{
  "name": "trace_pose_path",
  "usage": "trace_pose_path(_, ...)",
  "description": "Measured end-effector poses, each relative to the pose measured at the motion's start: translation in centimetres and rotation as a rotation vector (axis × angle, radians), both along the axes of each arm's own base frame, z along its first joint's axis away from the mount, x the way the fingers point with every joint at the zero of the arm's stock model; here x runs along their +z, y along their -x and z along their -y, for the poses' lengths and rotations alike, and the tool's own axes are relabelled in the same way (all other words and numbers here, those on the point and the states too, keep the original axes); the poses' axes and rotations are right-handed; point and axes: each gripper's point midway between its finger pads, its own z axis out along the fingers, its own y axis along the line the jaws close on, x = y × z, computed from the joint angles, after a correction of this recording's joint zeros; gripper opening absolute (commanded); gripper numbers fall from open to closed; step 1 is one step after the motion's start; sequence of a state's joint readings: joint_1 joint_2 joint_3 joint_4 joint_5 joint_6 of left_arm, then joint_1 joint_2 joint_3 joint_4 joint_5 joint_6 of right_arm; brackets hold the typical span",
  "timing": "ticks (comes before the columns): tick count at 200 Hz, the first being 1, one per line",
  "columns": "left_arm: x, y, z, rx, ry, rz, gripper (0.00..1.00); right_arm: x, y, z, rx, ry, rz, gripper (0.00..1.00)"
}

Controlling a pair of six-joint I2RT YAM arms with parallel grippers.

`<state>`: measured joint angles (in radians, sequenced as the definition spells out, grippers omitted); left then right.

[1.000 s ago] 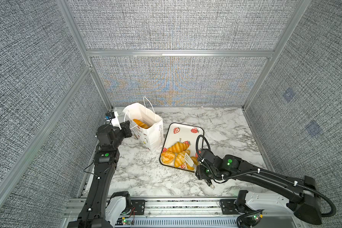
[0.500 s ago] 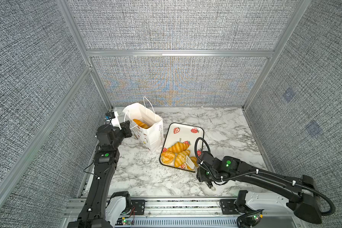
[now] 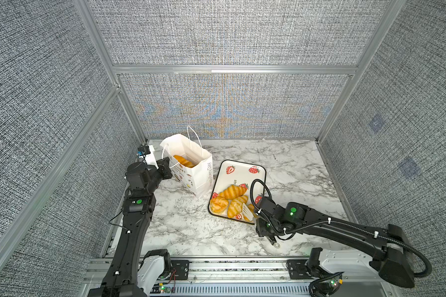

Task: Pack bread into a paper bag
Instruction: Pick up the bread from the tray.

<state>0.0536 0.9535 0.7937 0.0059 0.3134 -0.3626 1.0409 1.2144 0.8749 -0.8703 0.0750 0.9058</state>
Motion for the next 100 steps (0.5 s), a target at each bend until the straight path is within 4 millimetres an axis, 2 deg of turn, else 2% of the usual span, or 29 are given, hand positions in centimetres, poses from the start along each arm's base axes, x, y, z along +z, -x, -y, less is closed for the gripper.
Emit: trace_pose_path(100, 0.01, 0.01, 0.00, 0.000, -0.001, 0.001, 0.00, 0.33, 0.04, 0.56, 0.001, 0.010, 0.012, 0.39)
